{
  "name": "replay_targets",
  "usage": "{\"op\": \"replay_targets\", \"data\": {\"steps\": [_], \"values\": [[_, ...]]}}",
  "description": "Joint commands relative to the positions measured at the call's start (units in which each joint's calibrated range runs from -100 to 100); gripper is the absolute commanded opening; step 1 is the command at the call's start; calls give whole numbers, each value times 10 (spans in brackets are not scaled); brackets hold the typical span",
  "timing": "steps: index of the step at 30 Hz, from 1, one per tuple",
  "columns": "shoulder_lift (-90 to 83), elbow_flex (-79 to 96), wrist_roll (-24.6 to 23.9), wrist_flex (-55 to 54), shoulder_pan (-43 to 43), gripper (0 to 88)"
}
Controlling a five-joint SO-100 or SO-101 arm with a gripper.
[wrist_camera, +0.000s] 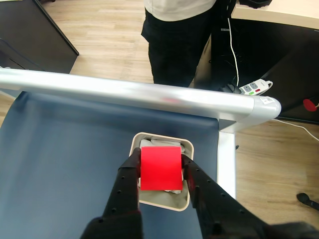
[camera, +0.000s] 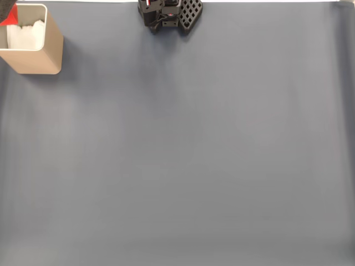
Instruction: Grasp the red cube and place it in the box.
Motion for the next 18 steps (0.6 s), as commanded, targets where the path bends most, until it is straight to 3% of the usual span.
{"op": "replay_targets", "data": {"steps": [1,4,11,18], "values": [[-30,-6,5,-10,-1,0],[-30,-6,6,-10,-1,15],[-30,-7,0,-11,0,295],[-30,-8,-4,-11,1,379]]}}
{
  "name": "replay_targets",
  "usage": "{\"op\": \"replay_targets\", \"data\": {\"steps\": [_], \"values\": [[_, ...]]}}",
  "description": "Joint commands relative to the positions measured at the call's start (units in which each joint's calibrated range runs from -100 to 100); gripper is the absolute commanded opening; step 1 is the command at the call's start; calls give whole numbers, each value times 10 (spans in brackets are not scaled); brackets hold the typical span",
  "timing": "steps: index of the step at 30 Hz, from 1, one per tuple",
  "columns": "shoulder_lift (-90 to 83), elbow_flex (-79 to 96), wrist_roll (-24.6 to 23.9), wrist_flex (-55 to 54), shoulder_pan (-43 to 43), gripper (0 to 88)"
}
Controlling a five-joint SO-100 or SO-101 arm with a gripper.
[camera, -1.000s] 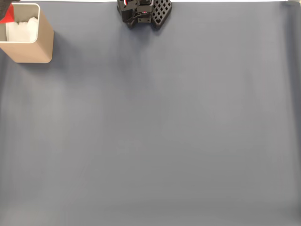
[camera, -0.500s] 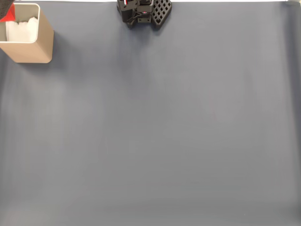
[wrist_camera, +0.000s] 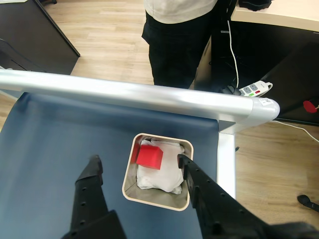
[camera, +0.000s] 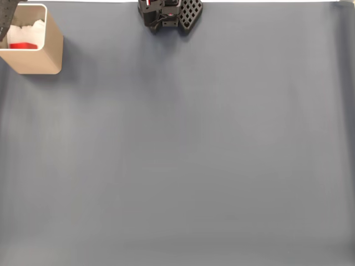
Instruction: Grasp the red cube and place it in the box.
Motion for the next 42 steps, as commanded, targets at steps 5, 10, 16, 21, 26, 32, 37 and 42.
{"op": "replay_targets", "data": {"steps": [5,10,16,21,26,32,37,42], "values": [[-25,-9,-10,-11,-1,389],[-25,-10,-15,-9,-1,392],[-25,-8,-17,-10,-1,392],[-25,-7,-18,-11,-1,392],[-25,-7,-19,-11,-1,392],[-26,-8,-21,-9,-1,310],[-29,-8,-22,-9,-1,108],[-29,-14,-20,-9,-8,0]]}}
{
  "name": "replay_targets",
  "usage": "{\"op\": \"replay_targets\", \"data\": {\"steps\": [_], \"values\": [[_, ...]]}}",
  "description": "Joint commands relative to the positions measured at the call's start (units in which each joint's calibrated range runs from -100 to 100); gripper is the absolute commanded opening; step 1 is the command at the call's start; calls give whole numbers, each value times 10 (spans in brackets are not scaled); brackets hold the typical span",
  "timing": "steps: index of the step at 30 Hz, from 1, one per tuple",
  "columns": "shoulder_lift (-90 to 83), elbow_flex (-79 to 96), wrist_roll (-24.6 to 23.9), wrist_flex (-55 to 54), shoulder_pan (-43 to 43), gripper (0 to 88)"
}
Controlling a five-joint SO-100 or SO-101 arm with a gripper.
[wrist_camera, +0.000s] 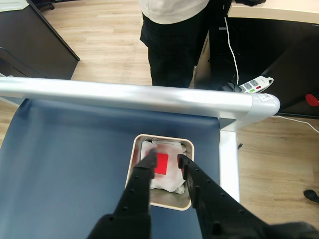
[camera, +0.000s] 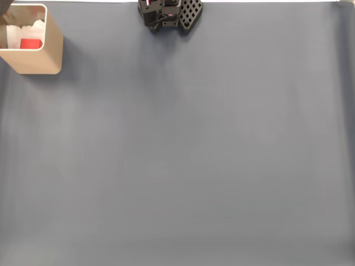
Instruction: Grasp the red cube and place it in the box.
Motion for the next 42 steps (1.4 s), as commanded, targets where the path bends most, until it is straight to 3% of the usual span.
{"op": "replay_targets", "data": {"steps": [1,6,30,42], "values": [[-29,-16,-5,-8,-10,0],[-26,-30,-5,0,-46,0],[-2,-70,14,11,-372,1],[-54,40,33,-45,-528,0]]}}
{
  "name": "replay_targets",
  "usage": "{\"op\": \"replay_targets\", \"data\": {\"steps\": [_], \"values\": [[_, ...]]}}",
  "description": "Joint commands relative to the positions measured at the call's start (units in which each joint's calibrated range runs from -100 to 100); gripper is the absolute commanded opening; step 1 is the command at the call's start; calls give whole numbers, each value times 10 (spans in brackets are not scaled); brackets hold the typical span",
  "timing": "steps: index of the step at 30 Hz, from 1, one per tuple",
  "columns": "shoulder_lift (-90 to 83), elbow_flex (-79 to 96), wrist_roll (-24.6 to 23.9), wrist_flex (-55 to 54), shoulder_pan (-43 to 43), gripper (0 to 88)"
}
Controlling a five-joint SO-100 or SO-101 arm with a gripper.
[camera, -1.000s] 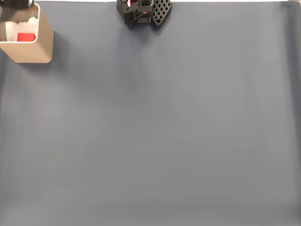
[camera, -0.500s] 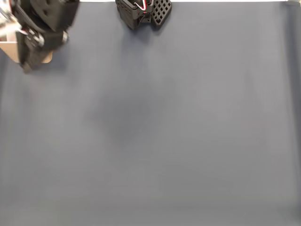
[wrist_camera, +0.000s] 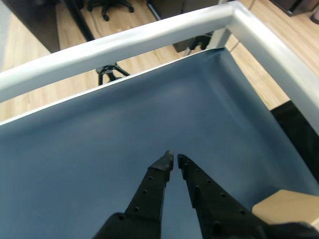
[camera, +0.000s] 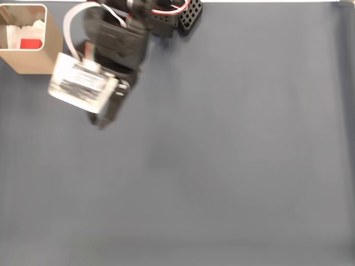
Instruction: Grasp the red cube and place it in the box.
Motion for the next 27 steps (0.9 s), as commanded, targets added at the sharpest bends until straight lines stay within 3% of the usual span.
{"op": "replay_targets", "data": {"steps": [1,11,27], "values": [[-49,24,6,-31,-50,0],[-179,224,0,-82,-151,0],[-423,564,8,-121,-179,0]]}}
